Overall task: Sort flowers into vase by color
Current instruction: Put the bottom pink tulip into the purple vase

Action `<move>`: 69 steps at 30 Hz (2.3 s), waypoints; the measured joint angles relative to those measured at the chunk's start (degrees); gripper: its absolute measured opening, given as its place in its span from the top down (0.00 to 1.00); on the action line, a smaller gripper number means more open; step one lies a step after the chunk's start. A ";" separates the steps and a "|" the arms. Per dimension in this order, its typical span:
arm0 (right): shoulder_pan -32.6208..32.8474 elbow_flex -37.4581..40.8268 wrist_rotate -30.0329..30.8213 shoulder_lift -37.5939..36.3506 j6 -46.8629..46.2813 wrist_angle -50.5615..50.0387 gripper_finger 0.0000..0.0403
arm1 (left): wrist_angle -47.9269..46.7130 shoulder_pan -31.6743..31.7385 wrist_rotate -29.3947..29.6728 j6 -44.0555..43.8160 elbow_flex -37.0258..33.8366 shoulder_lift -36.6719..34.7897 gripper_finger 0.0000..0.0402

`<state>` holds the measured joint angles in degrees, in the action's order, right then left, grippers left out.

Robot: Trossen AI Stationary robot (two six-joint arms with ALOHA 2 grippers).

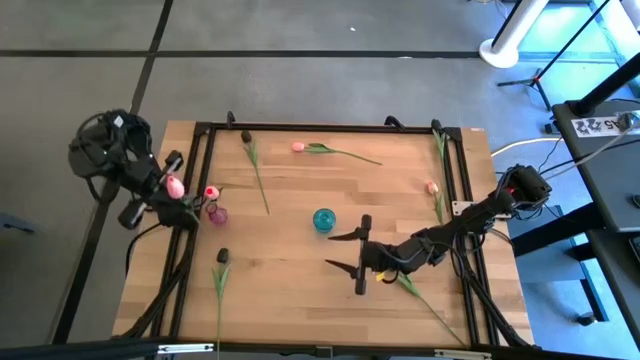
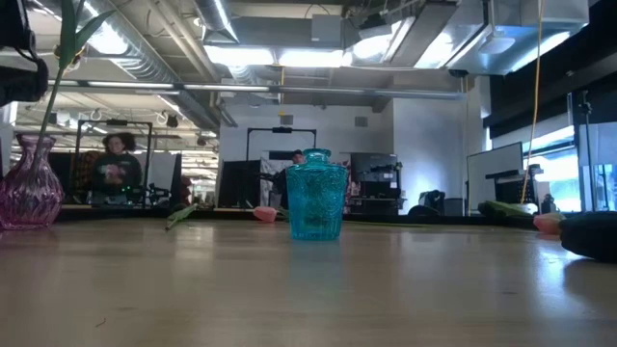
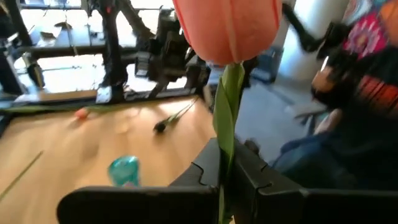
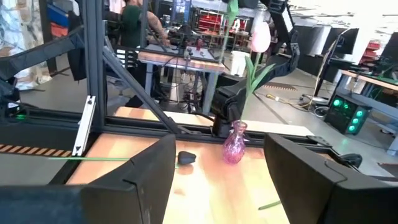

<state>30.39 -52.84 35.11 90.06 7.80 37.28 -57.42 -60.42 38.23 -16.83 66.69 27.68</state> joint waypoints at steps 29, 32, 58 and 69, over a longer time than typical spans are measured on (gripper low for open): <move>-0.04 0.00 7.83 0.00 -4.99 0.36 0.39 | -22.54 1.71 22.57 -20.76 0.56 -2.86 0.98; -0.04 0.00 7.83 0.00 -4.98 0.31 0.39 | -22.26 1.70 23.15 -22.46 -0.47 -2.86 0.98; -0.02 0.00 6.48 0.04 -4.58 -1.36 0.39 | -23.22 1.70 20.01 -29.21 -3.49 -2.86 0.96; -1.18 -0.02 -1.33 0.07 -4.55 -4.68 0.39 | -26.07 1.70 17.88 -36.36 -3.53 -2.86 0.82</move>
<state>29.22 -52.86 33.78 90.13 3.25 32.59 -83.49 -58.72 56.11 -53.18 63.16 24.82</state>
